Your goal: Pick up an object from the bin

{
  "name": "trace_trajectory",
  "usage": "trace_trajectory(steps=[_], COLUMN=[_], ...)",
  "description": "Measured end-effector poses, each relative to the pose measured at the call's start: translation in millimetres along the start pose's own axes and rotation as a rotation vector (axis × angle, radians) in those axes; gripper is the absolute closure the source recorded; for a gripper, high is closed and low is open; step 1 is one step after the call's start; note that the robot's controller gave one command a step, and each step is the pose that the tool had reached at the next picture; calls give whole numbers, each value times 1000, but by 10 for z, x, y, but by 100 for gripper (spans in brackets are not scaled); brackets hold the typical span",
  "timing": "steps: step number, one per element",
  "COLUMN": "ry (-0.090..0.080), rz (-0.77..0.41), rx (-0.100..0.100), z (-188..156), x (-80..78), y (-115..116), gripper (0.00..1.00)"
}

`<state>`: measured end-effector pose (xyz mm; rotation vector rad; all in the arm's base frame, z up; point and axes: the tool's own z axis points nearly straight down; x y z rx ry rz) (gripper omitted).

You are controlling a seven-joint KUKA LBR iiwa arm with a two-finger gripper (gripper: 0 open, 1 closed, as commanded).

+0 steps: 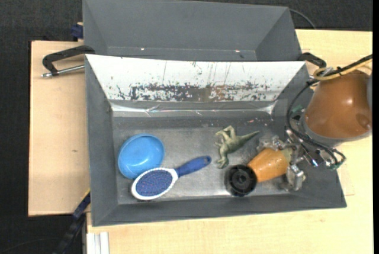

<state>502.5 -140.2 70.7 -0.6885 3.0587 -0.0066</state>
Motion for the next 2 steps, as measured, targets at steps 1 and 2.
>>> trace_trajectory(steps=[1, 2], ry=[0, -6], rz=[-5, 42], rx=[-4, 4], z=[0, -1392], x=[-19, -3], y=[37, -83], gripper=[100, 100])
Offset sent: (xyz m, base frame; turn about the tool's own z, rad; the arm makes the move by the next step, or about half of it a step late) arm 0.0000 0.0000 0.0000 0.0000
